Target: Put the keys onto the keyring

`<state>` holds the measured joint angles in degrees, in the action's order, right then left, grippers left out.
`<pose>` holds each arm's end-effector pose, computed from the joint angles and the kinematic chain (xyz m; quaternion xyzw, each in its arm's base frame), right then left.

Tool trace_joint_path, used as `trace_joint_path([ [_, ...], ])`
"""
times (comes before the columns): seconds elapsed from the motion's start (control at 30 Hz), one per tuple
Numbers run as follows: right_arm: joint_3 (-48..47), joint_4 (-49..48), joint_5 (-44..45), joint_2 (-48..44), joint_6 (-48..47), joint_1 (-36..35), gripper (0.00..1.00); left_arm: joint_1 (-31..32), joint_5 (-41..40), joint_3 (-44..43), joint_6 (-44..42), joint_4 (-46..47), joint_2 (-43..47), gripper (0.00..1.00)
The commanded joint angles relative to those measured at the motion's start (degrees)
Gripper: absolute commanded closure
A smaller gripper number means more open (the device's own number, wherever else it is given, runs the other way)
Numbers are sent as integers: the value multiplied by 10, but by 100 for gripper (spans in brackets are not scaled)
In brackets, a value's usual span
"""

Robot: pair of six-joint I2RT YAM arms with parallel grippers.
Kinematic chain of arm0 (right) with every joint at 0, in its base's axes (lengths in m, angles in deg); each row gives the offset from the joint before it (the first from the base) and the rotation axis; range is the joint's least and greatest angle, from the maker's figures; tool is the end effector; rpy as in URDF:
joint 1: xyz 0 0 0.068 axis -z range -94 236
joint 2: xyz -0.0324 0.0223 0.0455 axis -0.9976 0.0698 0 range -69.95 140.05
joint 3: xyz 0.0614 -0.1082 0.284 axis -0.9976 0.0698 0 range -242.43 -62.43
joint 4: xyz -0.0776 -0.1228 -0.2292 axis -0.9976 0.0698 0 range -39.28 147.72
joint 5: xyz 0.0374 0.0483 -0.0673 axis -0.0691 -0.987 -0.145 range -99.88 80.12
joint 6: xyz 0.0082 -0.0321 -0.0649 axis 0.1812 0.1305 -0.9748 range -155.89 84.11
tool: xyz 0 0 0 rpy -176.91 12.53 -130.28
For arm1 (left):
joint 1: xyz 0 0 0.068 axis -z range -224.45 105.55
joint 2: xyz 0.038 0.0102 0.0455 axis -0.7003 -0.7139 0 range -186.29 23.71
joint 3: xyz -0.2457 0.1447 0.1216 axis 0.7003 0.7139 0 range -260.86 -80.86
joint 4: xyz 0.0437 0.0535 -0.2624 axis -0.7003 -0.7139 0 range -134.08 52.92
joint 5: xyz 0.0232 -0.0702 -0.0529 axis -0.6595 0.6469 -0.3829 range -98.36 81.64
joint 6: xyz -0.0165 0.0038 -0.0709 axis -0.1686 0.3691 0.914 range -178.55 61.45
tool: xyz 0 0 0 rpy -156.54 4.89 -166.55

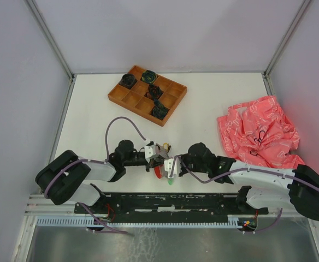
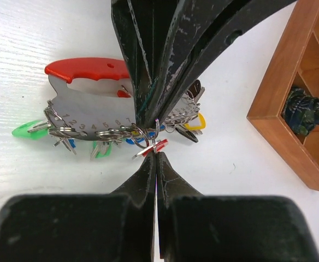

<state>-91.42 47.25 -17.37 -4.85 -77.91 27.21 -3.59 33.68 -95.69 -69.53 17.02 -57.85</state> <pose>0.1215 0.2156 0.2133 -0.6945 0.5339 0.1265 0.4654 0.1609 -0.1928 0.1754 0.5201 0.5573 -0.4209 0.4916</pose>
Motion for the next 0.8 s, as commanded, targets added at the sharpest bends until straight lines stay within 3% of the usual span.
trace_joint_path([
  [0.0, 8, -29, 12, 25, 12, 2, 99, -1, -3, 7, 10, 59, 25, 97],
  [0.27, 34, -109, -1, 33, 19, 2, 99, -1, -5, 9, 18, 77, 14, 97],
  [0.77, 22, -101, -38, 38, 10, 2, 90, -1, -3, 6, 7, 55, 26, 97],
])
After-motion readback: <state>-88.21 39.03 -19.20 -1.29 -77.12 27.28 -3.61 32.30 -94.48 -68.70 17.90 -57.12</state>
